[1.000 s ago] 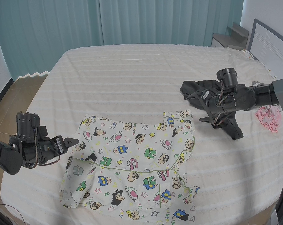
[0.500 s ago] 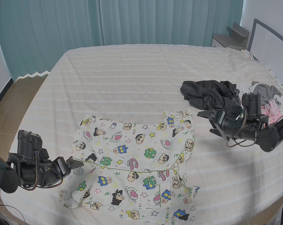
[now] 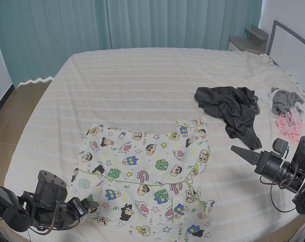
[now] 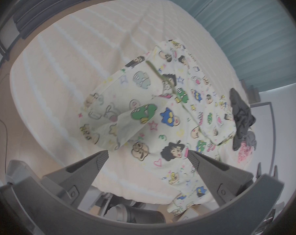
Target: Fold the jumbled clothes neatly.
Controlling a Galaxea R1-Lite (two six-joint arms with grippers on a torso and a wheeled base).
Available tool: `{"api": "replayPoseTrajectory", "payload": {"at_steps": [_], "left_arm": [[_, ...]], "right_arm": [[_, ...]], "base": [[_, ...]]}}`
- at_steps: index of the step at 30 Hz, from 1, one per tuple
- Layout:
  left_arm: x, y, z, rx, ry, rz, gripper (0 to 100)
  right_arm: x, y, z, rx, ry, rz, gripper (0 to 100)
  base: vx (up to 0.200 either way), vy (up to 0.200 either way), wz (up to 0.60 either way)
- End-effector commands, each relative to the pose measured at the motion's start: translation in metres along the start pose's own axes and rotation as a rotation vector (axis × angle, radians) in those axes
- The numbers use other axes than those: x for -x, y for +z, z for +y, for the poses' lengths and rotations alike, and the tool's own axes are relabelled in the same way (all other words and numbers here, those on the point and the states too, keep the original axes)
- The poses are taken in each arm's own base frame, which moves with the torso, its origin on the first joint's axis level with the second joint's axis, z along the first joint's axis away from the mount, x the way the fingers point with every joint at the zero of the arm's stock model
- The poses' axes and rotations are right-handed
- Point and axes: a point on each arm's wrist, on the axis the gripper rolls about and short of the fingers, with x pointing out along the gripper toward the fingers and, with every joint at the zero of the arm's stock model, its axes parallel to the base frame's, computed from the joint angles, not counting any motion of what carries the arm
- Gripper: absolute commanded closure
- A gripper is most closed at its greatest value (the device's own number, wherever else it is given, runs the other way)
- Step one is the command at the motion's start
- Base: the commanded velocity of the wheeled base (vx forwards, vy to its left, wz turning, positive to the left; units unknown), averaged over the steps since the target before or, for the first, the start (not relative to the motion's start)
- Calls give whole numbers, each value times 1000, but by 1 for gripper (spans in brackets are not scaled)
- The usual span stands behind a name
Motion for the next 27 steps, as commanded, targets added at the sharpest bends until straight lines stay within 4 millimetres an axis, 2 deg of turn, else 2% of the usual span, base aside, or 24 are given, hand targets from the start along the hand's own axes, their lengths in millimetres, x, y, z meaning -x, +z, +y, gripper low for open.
{"api": "replayPoseTrajectory", "payload": {"at_steps": [1,8,13,20,26,27], "left_arm": [[-17,-20,12,-42,132,38,0],[-24,-17,10,-33,141,-1,0],[-28,-8,7,9,106,-53,0],[-45,-2,6,33,113,-94,0],[-51,0,0,73,54,-135,0],[-51,0,0,79,55,-130,100]], "right_arm": [[21,-9,7,26,26,13,0],[21,-9,7,27,26,13,0],[22,-11,10,28,36,23,0],[23,-12,10,29,39,29,0],[23,-13,10,28,38,32,0],[23,-13,10,29,38,33,0]], "base": [[0,0,0],[0,0,0],[0,0,0],[0,0,0],[0,0,0],[0,0,0]]}}
